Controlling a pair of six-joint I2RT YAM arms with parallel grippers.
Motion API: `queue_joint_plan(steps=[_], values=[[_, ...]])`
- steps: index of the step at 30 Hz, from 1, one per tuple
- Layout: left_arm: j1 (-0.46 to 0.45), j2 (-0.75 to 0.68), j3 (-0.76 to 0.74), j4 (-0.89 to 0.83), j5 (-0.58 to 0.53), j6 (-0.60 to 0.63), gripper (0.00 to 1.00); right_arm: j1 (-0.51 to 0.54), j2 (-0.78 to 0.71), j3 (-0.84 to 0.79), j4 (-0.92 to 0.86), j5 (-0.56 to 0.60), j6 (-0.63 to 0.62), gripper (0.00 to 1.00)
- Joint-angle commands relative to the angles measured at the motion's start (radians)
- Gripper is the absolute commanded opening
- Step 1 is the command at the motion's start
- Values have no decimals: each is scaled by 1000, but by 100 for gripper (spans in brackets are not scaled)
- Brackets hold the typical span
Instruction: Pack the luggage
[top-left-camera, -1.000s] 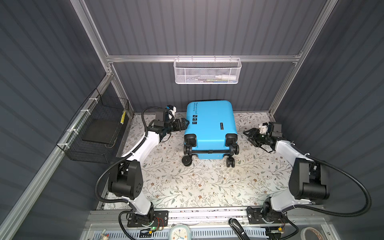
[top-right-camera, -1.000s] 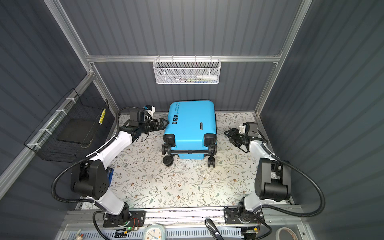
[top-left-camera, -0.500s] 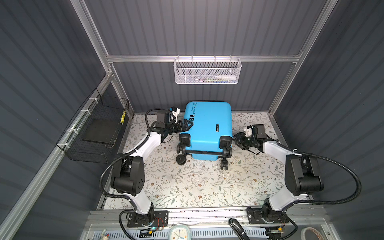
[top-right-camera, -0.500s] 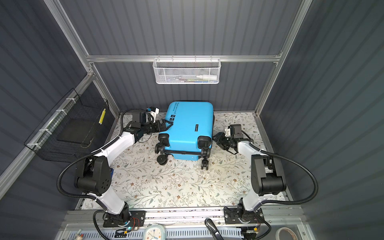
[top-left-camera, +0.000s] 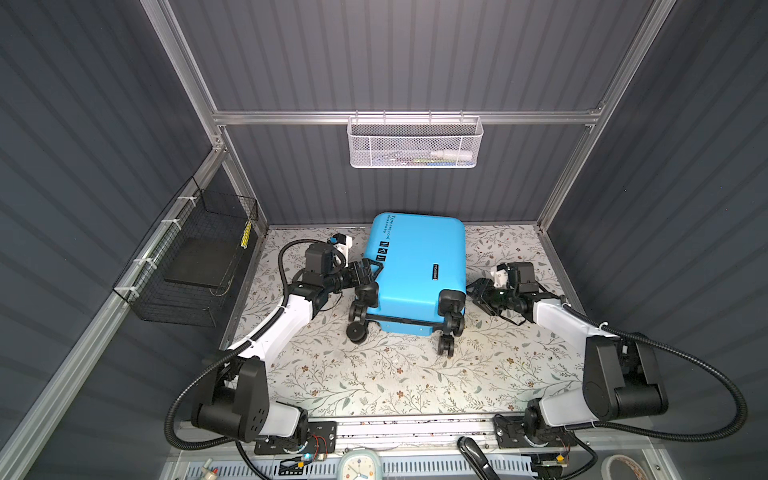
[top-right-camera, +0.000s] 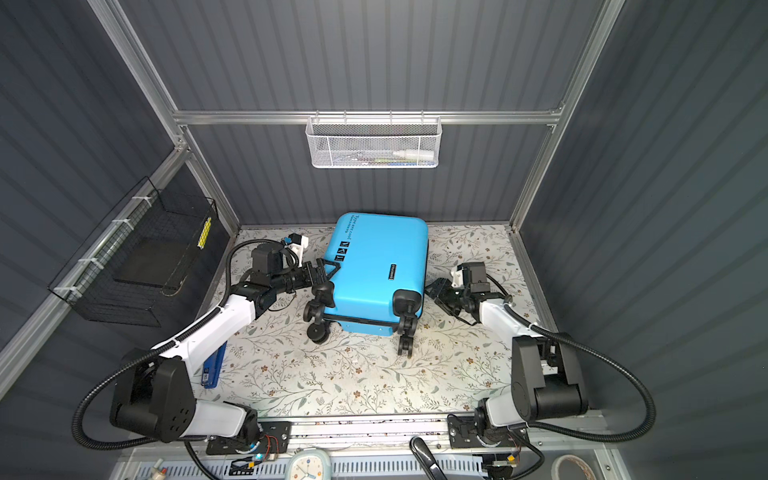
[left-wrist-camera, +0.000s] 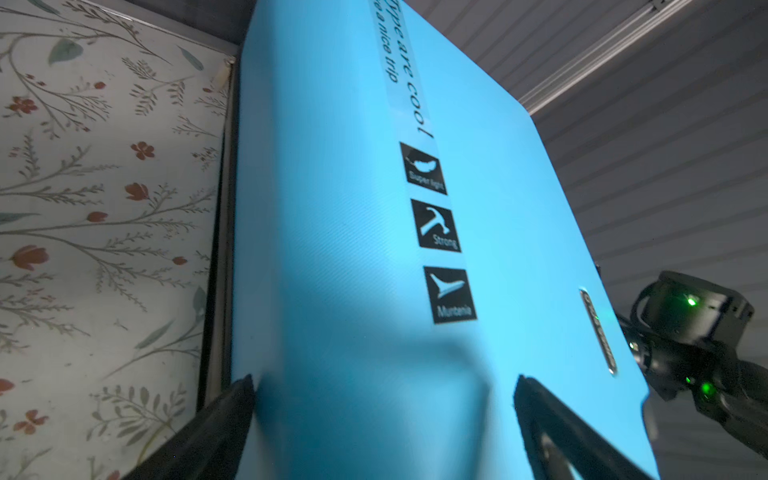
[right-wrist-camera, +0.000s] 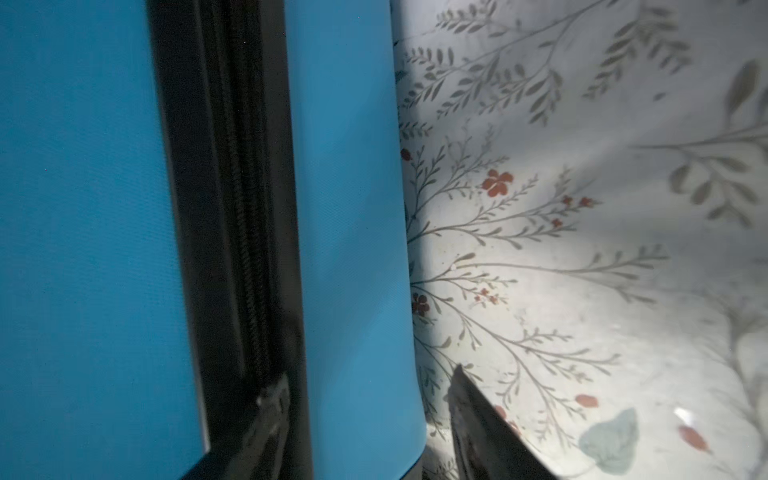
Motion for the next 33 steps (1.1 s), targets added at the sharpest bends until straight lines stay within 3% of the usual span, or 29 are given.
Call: queue_joint_plan(steps=[1,8,13,20,25,29,33], values=[[-44,-76,65,-79,-6,29,100,-77,-13,45,-11,-65,-28,61],[48,-15,216,-165,-55,82,100,-150,68,163,16,-146,-2,61],[108,70,259,-146,-33,80,100,-149,124,193,183,-241,113,61],[112,181,247,-82,33,37,100,-105,236,266,375,-343,271,67],[112,216,233,-53,40,12,100,-16,327,306,589,-413,426,68],[112,214,220,-46,40,-4,100,-2,323,307,598,-416,424,68],[111,192,199,-48,43,-9,100,-54,259,249,603,-392,422,68]])
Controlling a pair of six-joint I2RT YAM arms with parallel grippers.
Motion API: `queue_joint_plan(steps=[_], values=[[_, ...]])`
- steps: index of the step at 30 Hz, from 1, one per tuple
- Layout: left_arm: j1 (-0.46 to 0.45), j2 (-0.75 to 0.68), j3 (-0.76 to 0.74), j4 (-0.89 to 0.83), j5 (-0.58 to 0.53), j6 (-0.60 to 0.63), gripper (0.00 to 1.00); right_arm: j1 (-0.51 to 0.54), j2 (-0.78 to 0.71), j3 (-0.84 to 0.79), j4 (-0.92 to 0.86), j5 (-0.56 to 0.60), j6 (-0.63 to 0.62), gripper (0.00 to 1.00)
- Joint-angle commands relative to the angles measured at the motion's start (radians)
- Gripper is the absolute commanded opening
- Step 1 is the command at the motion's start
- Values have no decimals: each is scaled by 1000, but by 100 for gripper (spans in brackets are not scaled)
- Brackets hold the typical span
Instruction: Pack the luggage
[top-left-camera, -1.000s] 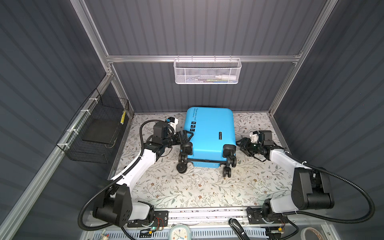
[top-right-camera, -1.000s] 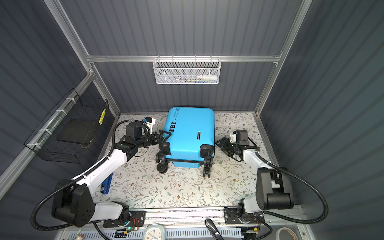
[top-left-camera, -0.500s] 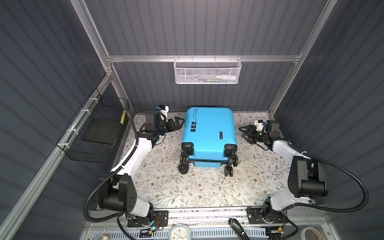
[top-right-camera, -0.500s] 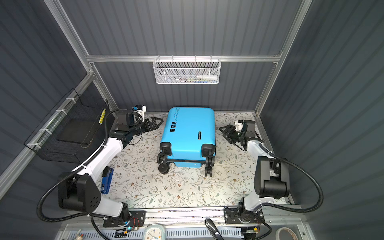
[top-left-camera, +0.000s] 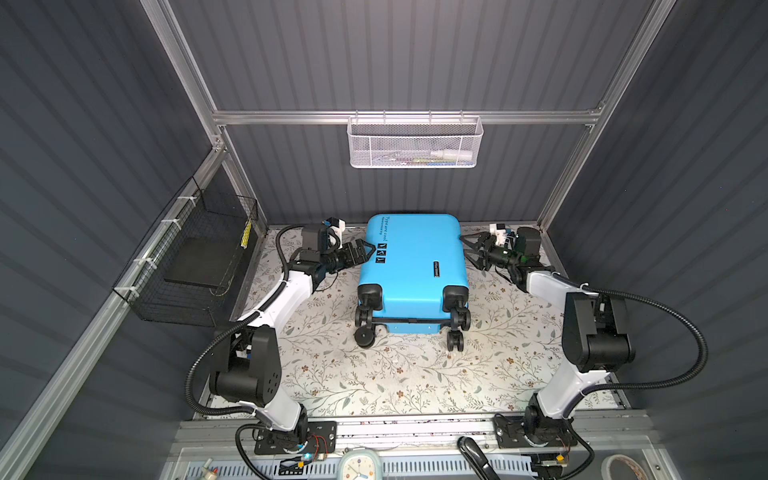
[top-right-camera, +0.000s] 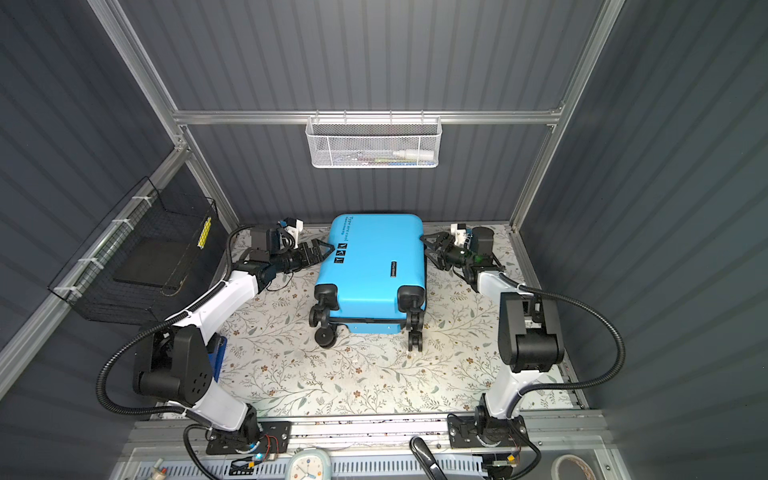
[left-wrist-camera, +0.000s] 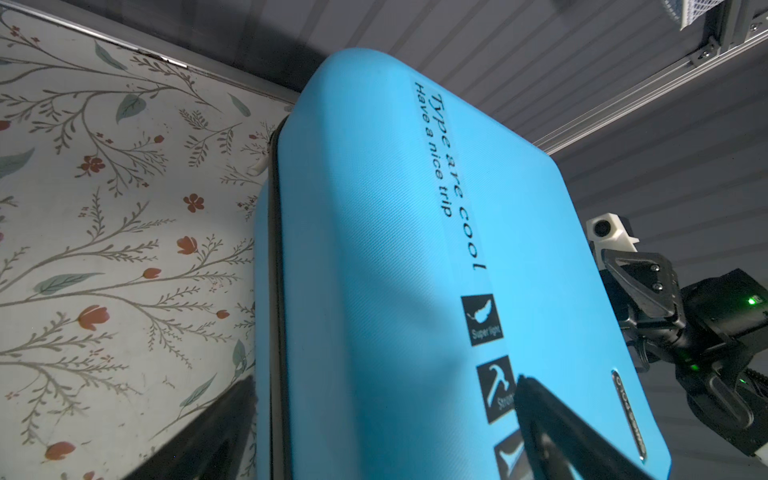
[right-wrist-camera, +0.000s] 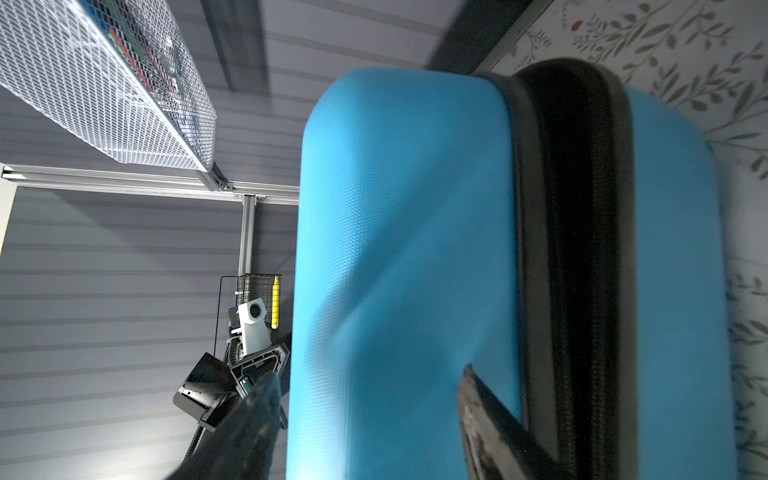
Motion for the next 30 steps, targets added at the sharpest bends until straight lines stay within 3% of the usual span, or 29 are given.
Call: queue_joint_plan(steps=[1,7,11,14,17,22,30], values=[[-2,-30,-32,10,18,-15,100,-30,-73,-55,37,-27,19,68],[-2,-38,-42,-2,-13,10,100,-115,-147,-80,-158,66,-116,71],[-2,-18,-7,7,-59,32,100,-155,-137,-95,-254,129,-166,66],[4,9,50,9,-122,46,100,-177,-105,-117,-273,161,-171,52],[21,65,118,34,-133,40,100,-176,-36,-98,-267,140,-172,31],[35,255,321,26,-25,34,100,-160,85,-25,-264,100,-149,17],[22,446,519,53,132,-22,100,-97,214,143,-365,120,-166,15]])
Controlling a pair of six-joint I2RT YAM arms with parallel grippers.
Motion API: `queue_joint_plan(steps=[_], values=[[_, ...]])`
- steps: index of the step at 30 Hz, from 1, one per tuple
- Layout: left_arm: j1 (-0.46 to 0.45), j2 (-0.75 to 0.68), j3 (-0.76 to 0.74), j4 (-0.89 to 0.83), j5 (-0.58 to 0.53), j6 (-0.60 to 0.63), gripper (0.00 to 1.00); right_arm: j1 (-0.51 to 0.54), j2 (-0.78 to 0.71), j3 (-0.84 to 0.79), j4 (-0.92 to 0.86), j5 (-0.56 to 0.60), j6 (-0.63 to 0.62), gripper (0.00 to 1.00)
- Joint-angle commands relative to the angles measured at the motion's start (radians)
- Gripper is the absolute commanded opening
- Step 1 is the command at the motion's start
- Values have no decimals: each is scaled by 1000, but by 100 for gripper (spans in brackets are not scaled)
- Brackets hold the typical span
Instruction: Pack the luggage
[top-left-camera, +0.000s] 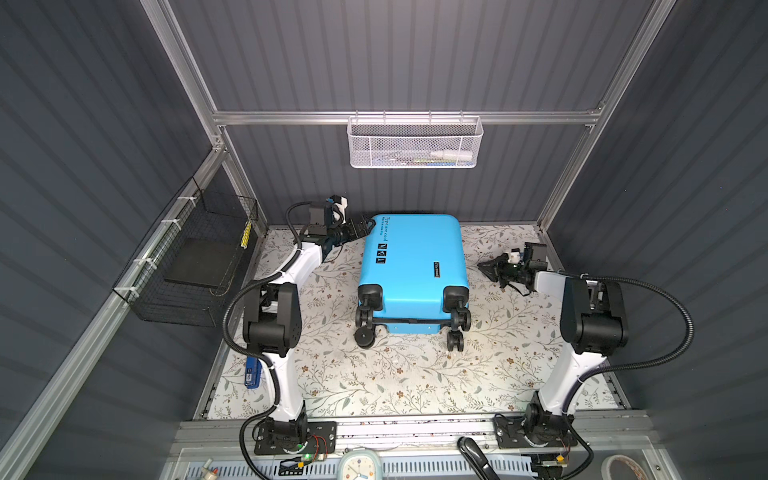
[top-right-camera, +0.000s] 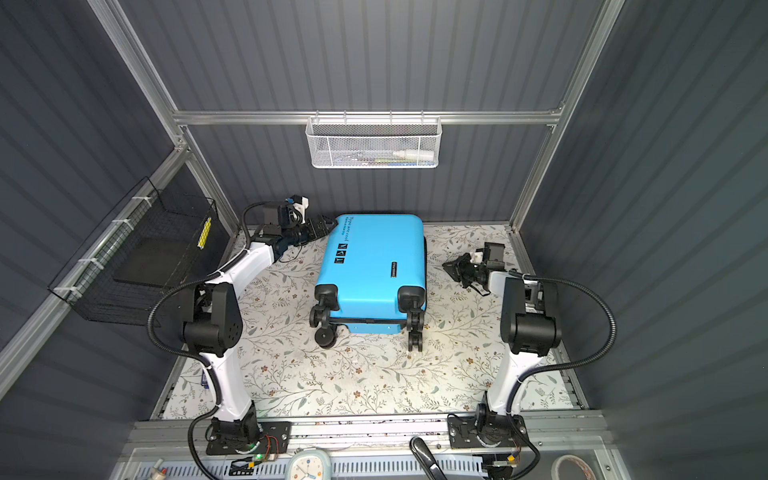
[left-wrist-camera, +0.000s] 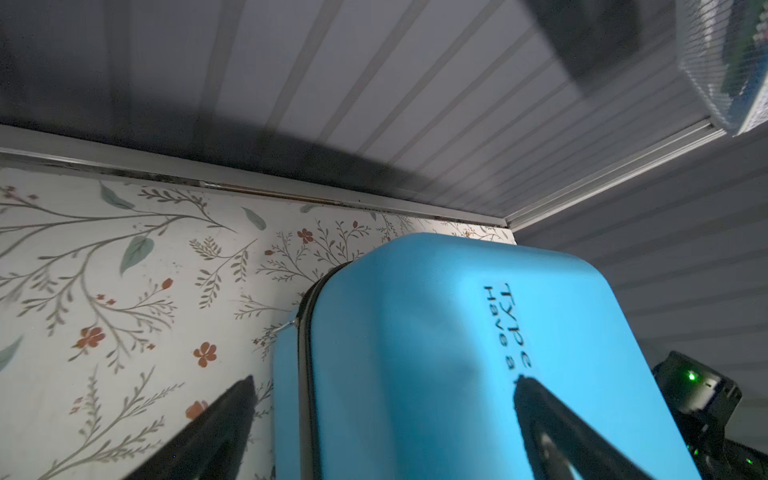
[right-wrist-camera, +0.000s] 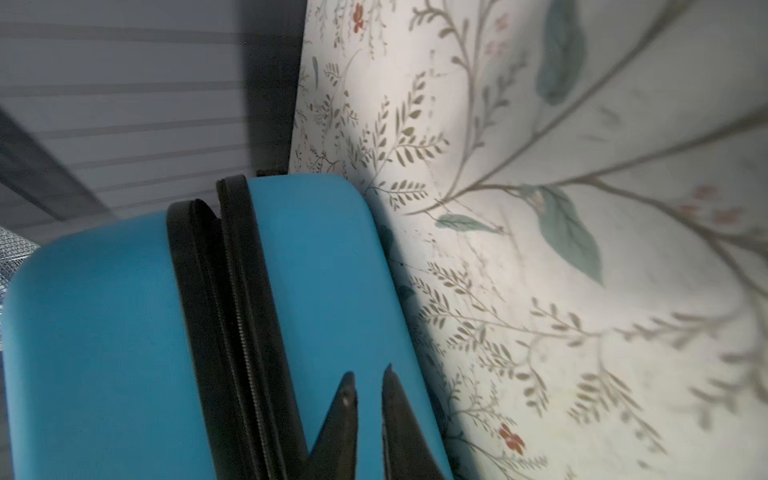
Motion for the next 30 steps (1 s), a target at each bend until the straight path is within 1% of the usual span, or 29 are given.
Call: queue_joint_plan(steps=[1,5,9,12,16,18,20,24,26,27,30], values=[[-22,27,81,12,106,-33,100,43,34,77,-53,0,-16,15],[-79,34,104,9,154,-30,100,94,73,138,-76,-16,-13,15],[-113,-1,34,45,173,-39,100,123,95,160,-87,-32,-12,15],[-114,-35,-47,112,169,-69,100,123,98,159,-95,-32,-10,15],[-111,-81,-93,121,116,-76,100,106,56,131,-115,-14,-31,18],[-97,-125,-122,119,68,-74,100,83,16,112,-154,3,-65,23],[-72,-170,-150,130,32,-84,100,60,-40,75,-179,29,-93,26],[-26,-262,-212,134,-21,-97,100,37,-178,-19,-238,73,-156,39],[-17,-304,-239,126,-19,-91,100,37,-256,-76,-249,88,-176,46],[-15,-329,-295,128,-14,-86,100,37,-303,-112,-244,88,-175,50],[-15,-398,-372,121,11,-74,100,45,-445,-206,-239,84,-168,59]])
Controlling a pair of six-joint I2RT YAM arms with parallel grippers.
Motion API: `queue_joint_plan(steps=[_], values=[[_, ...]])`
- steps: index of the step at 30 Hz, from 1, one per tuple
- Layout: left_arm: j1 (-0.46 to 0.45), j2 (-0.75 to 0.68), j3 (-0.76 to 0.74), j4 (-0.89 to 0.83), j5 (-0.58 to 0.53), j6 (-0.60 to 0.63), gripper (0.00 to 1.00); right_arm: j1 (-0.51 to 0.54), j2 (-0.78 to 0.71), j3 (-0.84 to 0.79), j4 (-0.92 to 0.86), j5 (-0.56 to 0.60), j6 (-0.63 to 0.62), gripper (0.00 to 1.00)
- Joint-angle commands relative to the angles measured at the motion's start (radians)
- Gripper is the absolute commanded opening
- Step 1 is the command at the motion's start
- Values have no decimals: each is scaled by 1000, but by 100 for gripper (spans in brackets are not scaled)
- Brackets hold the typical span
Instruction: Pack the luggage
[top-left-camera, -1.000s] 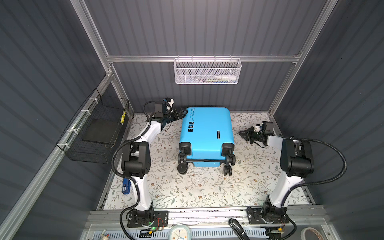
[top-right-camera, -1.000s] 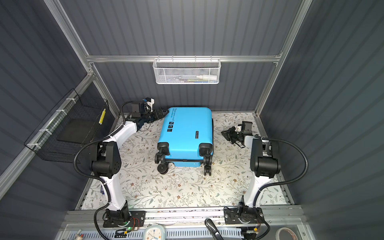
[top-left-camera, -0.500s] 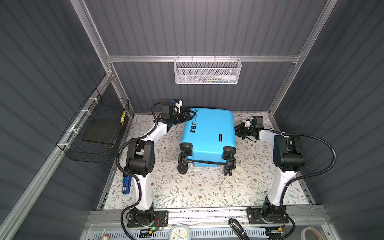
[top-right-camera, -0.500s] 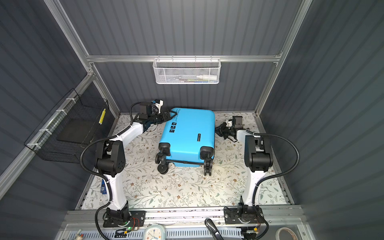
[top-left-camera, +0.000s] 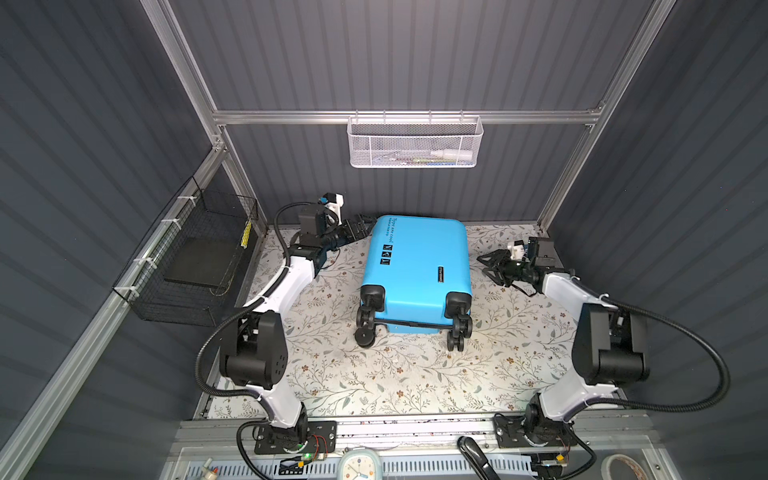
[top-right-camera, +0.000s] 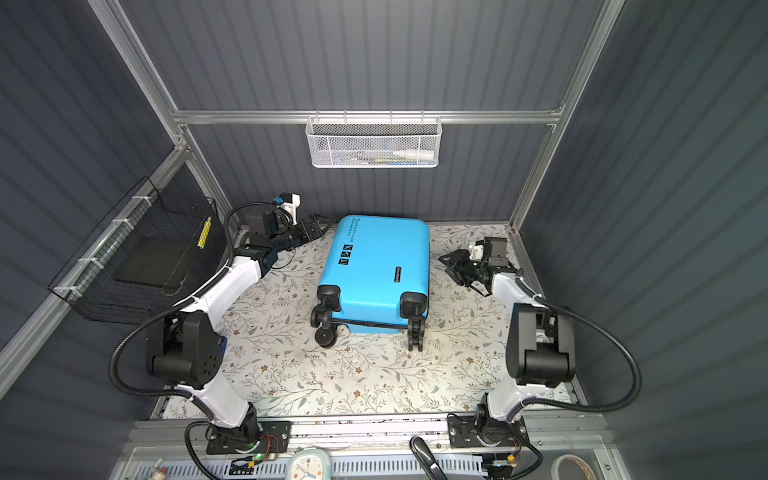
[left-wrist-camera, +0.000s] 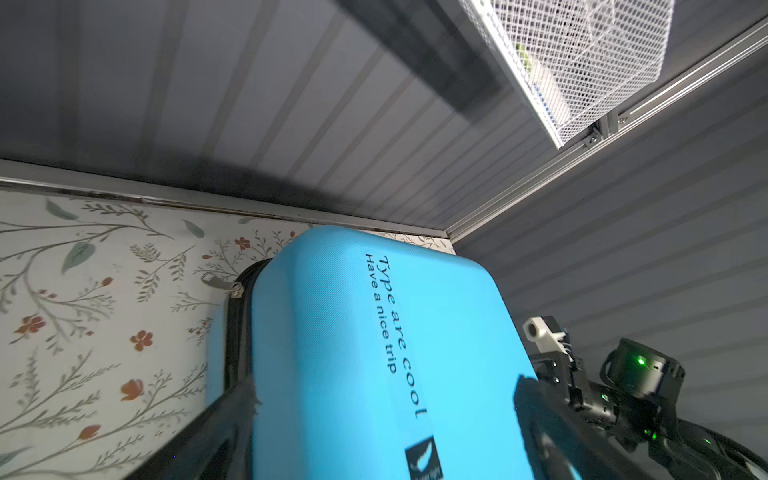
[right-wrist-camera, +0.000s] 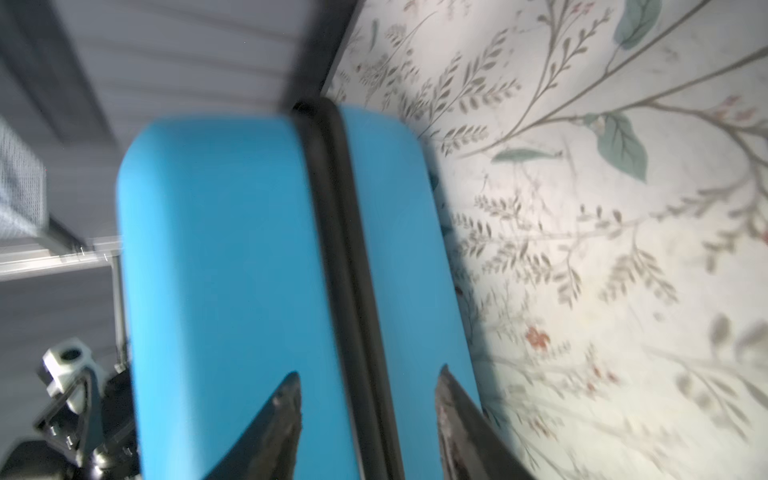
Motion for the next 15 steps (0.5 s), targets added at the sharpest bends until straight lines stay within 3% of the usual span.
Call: queue_joint_plan(steps=[1,6,11,15], values=[[-3,-65,-91,-12,17,13,100,18,-137,-93,-43,15,-30,61],[-3,-211,-243,-30,19,32,100,129,-424,-184,-225,127,-103,68],[-3,-321,-336,-45,0,30,100,376,-673,-177,-518,444,-190,73],[-3,-349,-367,-36,-5,17,100,567,-716,-152,-649,655,-167,76]])
